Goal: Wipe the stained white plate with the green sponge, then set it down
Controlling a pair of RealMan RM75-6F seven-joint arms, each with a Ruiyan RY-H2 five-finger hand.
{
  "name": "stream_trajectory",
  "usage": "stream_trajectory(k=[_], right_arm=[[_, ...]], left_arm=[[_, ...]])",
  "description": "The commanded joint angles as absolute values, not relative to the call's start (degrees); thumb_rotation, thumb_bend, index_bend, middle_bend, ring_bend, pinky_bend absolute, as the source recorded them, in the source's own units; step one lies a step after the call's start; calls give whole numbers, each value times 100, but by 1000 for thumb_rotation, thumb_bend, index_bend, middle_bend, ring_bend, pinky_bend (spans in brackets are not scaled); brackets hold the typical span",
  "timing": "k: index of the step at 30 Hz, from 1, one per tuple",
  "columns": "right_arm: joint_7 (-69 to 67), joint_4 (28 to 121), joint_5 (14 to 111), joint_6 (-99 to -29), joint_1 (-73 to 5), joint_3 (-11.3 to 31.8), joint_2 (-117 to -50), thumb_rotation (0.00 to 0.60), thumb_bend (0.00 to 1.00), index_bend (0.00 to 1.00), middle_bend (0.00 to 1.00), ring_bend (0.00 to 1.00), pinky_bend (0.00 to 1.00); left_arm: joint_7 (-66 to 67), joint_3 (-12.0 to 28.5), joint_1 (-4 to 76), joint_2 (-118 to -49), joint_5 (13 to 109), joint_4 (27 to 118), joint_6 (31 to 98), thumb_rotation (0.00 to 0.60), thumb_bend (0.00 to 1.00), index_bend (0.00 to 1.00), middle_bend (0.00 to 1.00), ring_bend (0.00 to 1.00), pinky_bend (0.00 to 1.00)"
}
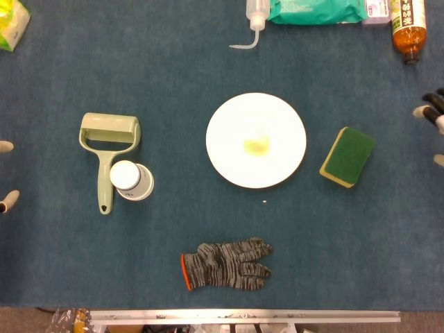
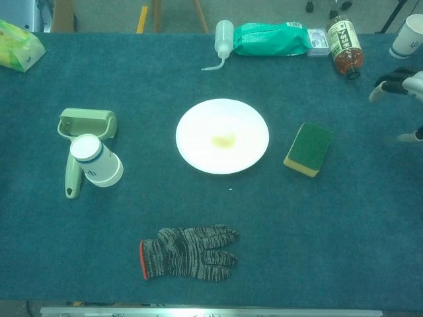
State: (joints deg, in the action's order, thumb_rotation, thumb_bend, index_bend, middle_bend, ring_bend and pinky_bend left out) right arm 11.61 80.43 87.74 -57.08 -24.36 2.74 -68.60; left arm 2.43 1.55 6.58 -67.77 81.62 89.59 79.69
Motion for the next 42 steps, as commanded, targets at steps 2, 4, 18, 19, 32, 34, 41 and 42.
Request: stream_trajectory(k=[2, 4, 18, 19, 32, 34, 41, 42], right_arm=[[1054, 7475, 9310, -5602, -2803, 132, -7157, 600, 0, 287, 196, 136, 288], [951, 7227, 9529, -5590, -2956, 67, -7275, 600, 0, 283, 195, 136, 288], [302, 6406, 10225, -5672, -3561, -297, -7851, 600, 0, 121, 105, 43, 242], [273, 6401, 10224, -5667, -3572, -316, -7872, 600, 0, 121, 105, 43, 242], [209, 6223, 10075, -5479, -3695, -425, -8142, 600, 0, 121, 105, 44, 242], [164, 6160, 10060, -5457, -3726, -427, -8193, 600, 0, 121, 105, 44, 242], [-255, 5744, 10095, -5320, -3959, -499, -8531, 600, 0, 121, 125, 47, 242], [-308, 5697, 10105, -5331, -3975, -512, -8567, 600, 0, 121, 131, 50, 243]], left_arm=[[207, 141, 650, -6813, 8159, 8917, 7953, 600, 147, 302, 0, 73, 337], [188, 129, 636, -6834, 8156, 8889, 7953, 600, 147, 302, 0, 74, 337], [-119, 96, 502, -6906, 8099, 8648, 8005, 600, 147, 302, 0, 74, 337], [-136, 96, 500, -6910, 8099, 8632, 8003, 600, 147, 302, 0, 74, 337], [-221, 104, 512, -6952, 8132, 8555, 7965, 600, 147, 302, 0, 74, 337], [-226, 104, 510, -6949, 8135, 8553, 7967, 600, 147, 302, 0, 75, 337], [-382, 102, 462, -6946, 8121, 8473, 7987, 600, 147, 302, 0, 75, 337], [-404, 101, 460, -6950, 8124, 8457, 7985, 600, 147, 302, 0, 75, 337]])
